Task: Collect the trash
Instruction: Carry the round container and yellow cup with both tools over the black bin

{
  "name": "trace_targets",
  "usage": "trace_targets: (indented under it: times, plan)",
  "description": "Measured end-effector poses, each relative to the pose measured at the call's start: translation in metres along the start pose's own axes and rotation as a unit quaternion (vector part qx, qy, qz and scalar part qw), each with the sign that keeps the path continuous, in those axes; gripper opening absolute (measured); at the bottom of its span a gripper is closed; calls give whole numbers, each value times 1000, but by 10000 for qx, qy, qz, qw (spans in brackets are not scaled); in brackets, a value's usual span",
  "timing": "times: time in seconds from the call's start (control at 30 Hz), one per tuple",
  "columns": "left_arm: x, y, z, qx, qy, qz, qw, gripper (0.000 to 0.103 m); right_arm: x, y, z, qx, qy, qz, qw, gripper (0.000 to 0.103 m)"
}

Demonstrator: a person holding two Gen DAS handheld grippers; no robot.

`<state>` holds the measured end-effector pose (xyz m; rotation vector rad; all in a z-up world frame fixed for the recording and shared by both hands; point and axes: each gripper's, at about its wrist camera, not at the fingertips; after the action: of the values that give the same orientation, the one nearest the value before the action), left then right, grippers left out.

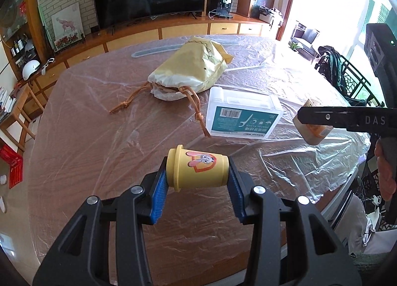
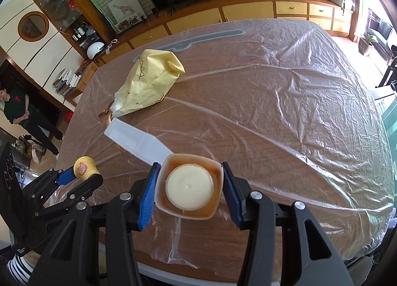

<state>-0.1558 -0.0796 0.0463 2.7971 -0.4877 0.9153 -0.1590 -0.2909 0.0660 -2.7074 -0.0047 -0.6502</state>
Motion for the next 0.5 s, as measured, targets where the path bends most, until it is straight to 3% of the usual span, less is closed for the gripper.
trace_targets:
  times: [0.5]
  plan:
    - [-15, 3, -15, -4, -25, 44, 10000, 45, -46, -20, -27, 228, -150, -211, 9994, 47]
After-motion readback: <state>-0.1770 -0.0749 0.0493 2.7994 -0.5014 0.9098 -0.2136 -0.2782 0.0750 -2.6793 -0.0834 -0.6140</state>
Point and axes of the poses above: each gripper's, at about its wrist camera, not at the fingertips, and z roughly the way its jaws point, y to its right, x to its top
